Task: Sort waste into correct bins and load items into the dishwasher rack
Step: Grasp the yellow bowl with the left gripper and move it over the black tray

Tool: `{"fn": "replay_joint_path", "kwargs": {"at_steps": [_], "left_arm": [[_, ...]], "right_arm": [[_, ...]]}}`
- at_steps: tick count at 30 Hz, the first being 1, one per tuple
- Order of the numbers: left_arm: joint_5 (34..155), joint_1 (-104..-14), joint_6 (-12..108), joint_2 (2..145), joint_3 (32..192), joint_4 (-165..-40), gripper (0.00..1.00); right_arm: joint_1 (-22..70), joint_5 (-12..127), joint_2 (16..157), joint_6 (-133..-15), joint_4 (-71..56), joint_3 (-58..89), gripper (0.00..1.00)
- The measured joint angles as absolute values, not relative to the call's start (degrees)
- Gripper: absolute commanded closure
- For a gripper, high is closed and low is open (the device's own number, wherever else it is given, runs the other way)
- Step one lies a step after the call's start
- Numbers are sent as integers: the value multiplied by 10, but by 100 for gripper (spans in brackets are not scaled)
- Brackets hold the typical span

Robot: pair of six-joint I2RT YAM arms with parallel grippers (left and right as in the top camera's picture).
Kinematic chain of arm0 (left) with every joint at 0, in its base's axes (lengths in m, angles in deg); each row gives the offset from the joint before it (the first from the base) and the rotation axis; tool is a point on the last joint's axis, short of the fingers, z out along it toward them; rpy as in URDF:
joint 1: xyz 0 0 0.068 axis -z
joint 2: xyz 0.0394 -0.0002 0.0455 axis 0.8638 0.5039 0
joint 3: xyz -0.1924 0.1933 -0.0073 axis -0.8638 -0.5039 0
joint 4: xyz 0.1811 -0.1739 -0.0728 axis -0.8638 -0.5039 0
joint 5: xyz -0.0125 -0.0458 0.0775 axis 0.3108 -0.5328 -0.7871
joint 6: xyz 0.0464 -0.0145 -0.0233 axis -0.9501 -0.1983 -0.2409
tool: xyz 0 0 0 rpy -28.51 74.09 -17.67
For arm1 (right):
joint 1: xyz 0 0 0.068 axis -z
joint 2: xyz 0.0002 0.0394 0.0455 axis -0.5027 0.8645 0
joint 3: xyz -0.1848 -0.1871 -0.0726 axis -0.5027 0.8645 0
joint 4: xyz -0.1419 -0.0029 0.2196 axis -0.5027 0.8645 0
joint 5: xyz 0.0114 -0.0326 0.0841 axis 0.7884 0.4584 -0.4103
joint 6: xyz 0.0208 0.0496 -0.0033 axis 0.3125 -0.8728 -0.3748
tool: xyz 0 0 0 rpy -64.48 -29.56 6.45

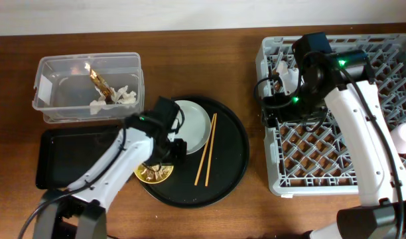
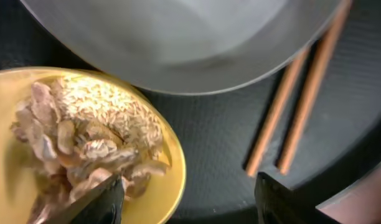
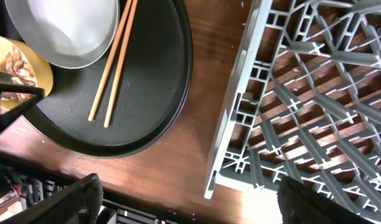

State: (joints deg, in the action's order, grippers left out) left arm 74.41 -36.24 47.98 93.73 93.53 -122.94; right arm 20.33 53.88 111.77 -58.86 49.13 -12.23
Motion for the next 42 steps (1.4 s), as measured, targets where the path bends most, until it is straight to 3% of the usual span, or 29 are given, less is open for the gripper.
{"fn": "replay_joint_path", "kwargs": {"at_steps": [5,12,16,17,18,24,26,37,42], "left_arm": [[712,-351,504,937,855,-1121,39],[681,-351,507,937,852,-1059,45],[680,-351,511,937,852,-1058,62],[680,-351,512,937,852,-1058,74],[680,-351,513,937,850,-1058,78],[678,-351,515,939,846,-1061,91],[678,-349,515,939,846,-1071,99],[661,-347,515,924,901,-1169,100],[697,-447,487,853,942,-1199,100]], "right_arm": [[203,539,1118,-589,494,-122,9],[203,539,1118,-588,496,-122,9],[203,539,1118,-589,497,-122,9],[203,539,1118,-589,499,-122,9],[203,539,1118,-589,500,-122,9],[203,539,1118,-588,501,-122,9],[203,539,1118,-588,501,-122,9],[203,546,1118,-588,507,-122,7],[203,554,1118,-588,507,-122,7]]}}
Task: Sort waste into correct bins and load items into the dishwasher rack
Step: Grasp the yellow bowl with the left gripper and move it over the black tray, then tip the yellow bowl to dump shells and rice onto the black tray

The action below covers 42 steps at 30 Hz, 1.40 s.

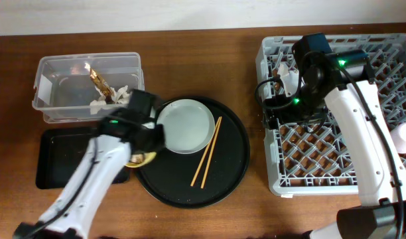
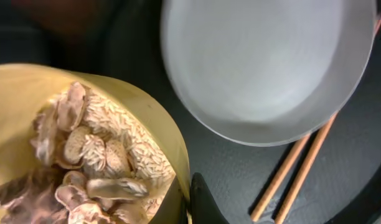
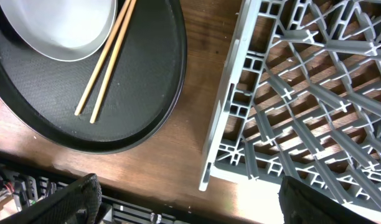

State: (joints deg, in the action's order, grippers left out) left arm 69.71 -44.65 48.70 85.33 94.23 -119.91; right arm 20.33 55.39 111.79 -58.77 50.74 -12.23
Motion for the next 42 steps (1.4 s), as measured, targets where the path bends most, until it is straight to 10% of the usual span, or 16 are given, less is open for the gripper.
{"fn": "replay_joint_path", "kwargs": {"at_steps": [14,23,42], "left_arm": [[1174,-884,217,991,945,-1199,100],[1402,-993,158,1043,945,-1220,100],[1464,-1033,111,1044,945,-1258,100]], "right_arm": [[203,554,1118,-586,507,-122,7],[203,554,1118,-586,507,-122,7],[203,556,1118,-586,516,-122,7]]}}
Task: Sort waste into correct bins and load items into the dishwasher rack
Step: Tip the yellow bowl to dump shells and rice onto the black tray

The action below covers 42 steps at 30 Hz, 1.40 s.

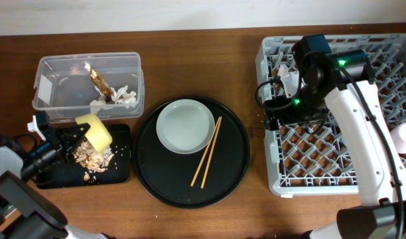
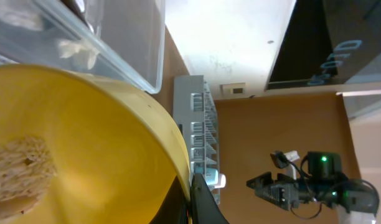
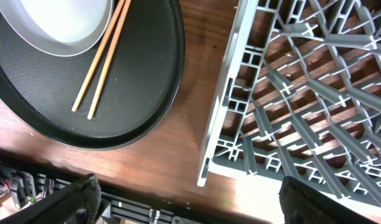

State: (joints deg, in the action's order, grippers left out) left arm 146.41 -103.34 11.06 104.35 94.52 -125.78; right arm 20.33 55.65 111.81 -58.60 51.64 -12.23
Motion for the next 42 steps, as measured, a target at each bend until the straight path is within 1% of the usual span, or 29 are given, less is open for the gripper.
{"fn": "replay_joint_path", "kwargs": {"at_steps": [6,9,17,24,31,35,37,40,42], "left_arm": [[1493,-1033,86,1044,945,-1266,100],[1474,-1033,89,1044,945,-1262,100],[1508,-1026,52,1044,945,-1260,100],[1499,-1028,62,1044,946,-1265,100],[1541,-1027,48,1044,946,-1275,100],[1536,-1023,53,1044,946,-1276,100],[1539,-1009,53,1044,946,-1286,100],[1503,-966,53,1039,946,-1305,100],[1460,-894,53,1000,946,-1307,100]], "right_arm": [[203,556,1118,-586,516,-122,7],[203,556,1118,-586,516,-122,7],[203,556,1118,-586,521,-122,7],[203,556,1118,-586,521,-122,7],[203,556,1118,-586,527,-122,7],[203,557,1118,-586,528,-122,7],[203,556,1118,-586,529,-122,7],[203,557,1118,-586,529,-122,7],[203,558,1118,-586,529,-122,6]]}}
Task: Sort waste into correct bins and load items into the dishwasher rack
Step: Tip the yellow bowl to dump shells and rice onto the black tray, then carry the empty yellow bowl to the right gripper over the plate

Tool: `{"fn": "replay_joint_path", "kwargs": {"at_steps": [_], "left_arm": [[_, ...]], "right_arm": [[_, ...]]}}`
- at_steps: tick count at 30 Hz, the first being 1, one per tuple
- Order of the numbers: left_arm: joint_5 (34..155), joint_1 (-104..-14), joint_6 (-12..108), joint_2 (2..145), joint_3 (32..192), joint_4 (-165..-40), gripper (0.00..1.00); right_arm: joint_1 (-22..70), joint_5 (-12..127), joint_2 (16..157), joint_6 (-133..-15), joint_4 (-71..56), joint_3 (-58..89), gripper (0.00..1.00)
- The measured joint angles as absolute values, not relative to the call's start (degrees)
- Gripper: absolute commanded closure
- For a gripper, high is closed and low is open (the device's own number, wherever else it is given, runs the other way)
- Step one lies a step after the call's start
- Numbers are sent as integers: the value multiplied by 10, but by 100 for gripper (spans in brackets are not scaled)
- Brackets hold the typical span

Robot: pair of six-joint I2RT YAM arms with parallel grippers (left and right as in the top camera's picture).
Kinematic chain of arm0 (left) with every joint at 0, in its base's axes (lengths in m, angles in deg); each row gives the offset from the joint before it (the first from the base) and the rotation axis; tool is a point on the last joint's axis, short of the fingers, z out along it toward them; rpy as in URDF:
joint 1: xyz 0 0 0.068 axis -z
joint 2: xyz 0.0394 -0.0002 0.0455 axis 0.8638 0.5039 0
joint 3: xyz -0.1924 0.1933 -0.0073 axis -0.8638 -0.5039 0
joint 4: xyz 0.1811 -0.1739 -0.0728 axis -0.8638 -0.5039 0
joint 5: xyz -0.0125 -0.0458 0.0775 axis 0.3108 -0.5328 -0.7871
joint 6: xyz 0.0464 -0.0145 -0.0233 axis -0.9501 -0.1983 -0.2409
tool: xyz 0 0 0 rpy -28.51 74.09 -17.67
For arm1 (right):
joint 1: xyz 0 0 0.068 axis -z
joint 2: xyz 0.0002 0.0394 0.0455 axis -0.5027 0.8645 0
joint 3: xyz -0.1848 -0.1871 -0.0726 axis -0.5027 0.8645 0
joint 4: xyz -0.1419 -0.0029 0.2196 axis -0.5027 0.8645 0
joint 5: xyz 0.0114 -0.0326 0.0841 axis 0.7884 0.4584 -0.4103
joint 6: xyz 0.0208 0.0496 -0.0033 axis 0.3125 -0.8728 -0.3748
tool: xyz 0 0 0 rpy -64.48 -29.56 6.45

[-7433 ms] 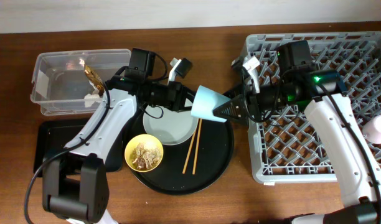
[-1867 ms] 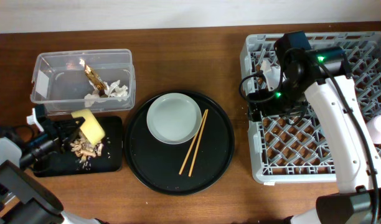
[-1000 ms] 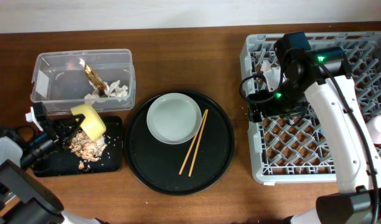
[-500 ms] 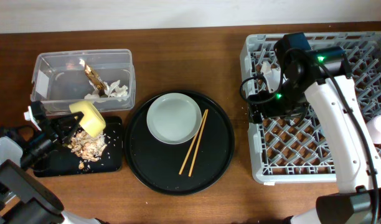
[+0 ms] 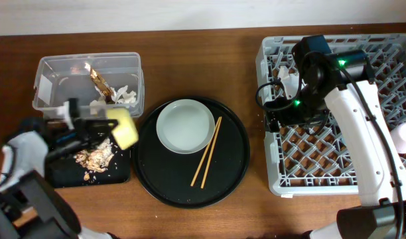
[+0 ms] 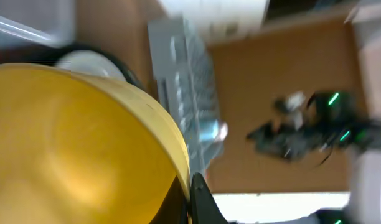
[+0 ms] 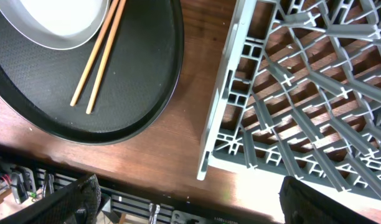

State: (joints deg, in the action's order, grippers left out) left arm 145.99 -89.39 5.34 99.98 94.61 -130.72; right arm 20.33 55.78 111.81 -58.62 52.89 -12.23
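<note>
My left gripper [image 5: 107, 127] is shut on the rim of a yellow bowl [image 5: 125, 127], held on its side over the right end of the black rectangular tray [image 5: 57, 174]. In the left wrist view the yellow bowl [image 6: 72, 143] fills the frame with nothing inside, and the left gripper [image 6: 189, 190] pinches its rim. Food scraps [image 5: 93, 158] lie on the rectangular tray. A white bowl [image 5: 185, 126] and chopsticks [image 5: 206, 151] rest on the round black tray [image 5: 233, 166]. My right gripper [image 5: 277, 118] hangs open at the left edge of the dish rack [image 5: 336, 166].
A clear bin [image 5: 57, 89] with paper and wrapper waste stands behind the rectangular tray. A cup [image 5: 289, 76] sits in the rack's far left. The right wrist view shows the chopsticks [image 7: 97, 56], the round tray [image 7: 141, 93] and the rack's corner [image 7: 240, 124].
The yellow bowl has moved a little right, toward the round tray, still on its side. Its inside showed some rice then and shows none now. The right arm has not moved.
My left gripper stood open around the rim of the full yellow bowl on the round tray. Then it was shut on the rim at the tray's left edge. Then the bowl was tipped over the rectangular tray with scraps lying there. Now the bowl is empty.
</note>
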Motion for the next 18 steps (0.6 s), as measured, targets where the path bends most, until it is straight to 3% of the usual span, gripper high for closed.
{"fn": "replay_joint_path", "kwargs": {"at_steps": [5,12,15,18], "left_arm": [[1282,-709,143,911,1008,-1237,100],[956,-422,296,913,1017,-1074,100],[849,-338,323,943,1019,-1049,100],[785,-309,347,1001,1019,-1047,99]], "right_arm": [[203,558,1118,-586,531,-122,8],[221,666,1118,-645,563,-122,7],[226,675,1118,-654,563,-122,7],[226,679,1118,-657,563,-122,6]]}}
